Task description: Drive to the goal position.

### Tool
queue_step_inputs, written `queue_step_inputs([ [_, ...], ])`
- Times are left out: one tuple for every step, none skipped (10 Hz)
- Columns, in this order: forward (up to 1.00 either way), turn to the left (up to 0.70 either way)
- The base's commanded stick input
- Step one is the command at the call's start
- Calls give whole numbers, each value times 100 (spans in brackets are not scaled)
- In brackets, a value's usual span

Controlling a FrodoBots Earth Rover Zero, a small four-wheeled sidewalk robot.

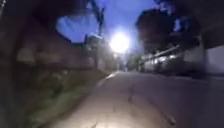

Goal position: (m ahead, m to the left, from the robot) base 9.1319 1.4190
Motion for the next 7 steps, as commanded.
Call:
queue_step_inputs([
  [70, -10],
  [70, 0],
  [70, 0],
  [70, 0],
  [70, 0],
  [70, 0],
  [70, 0],
])
